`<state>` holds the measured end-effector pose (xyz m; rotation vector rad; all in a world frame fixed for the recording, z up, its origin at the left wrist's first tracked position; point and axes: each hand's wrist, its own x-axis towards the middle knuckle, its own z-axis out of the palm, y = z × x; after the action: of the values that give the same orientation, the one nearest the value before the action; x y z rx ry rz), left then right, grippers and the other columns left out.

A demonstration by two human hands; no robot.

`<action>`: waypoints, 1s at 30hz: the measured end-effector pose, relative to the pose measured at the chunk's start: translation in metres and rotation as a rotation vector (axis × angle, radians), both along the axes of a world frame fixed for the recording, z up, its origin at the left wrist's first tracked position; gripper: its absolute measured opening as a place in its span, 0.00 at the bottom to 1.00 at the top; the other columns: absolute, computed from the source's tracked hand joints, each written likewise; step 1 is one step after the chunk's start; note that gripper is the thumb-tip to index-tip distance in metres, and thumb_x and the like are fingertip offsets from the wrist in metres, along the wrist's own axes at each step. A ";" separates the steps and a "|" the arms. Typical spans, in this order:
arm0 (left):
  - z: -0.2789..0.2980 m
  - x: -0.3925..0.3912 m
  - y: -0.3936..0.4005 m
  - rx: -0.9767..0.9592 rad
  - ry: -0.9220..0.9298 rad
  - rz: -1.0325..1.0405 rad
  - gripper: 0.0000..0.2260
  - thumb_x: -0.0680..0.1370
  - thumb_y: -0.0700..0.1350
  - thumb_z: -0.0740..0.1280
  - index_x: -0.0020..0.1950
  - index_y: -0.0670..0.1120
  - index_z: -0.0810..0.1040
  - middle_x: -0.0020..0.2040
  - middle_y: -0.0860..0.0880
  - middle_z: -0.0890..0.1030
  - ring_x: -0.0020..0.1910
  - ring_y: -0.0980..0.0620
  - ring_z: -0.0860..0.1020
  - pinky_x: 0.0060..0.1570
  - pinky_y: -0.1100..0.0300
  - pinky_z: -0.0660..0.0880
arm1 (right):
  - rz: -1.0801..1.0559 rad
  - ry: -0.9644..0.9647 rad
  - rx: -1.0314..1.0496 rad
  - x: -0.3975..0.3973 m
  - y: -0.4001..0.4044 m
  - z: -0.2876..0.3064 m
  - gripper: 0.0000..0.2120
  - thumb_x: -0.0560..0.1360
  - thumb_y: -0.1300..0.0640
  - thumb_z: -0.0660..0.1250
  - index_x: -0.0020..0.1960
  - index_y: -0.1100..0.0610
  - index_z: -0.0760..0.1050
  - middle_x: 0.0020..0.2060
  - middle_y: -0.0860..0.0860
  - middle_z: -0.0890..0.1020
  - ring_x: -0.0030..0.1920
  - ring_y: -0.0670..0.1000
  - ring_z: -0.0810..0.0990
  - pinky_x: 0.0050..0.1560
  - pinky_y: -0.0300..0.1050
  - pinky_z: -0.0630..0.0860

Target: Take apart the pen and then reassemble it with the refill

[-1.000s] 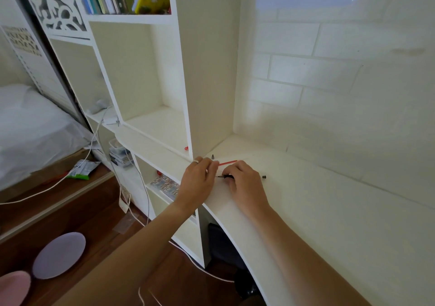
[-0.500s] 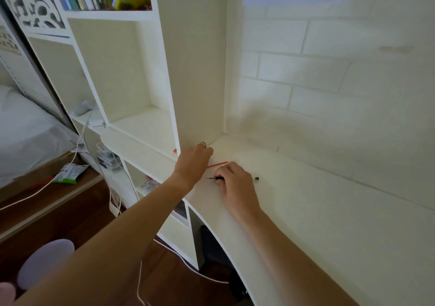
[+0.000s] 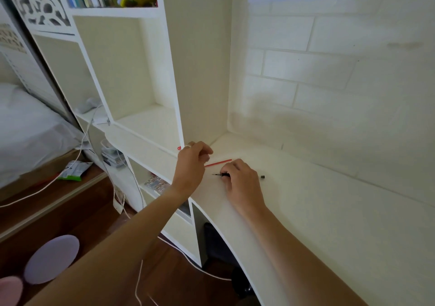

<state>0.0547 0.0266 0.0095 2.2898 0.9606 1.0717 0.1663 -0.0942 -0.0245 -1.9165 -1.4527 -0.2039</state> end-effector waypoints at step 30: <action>-0.022 -0.029 -0.029 -0.388 -0.278 -0.093 0.09 0.79 0.33 0.67 0.53 0.45 0.82 0.48 0.46 0.85 0.49 0.52 0.84 0.52 0.69 0.78 | -0.079 -0.015 0.017 -0.001 -0.002 0.003 0.06 0.75 0.62 0.68 0.49 0.53 0.81 0.44 0.50 0.79 0.47 0.54 0.77 0.49 0.49 0.72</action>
<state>0.0261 -0.0020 -0.0129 1.8005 0.8534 1.0269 0.1648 -0.0960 -0.0212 -1.9647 -1.3818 -0.2668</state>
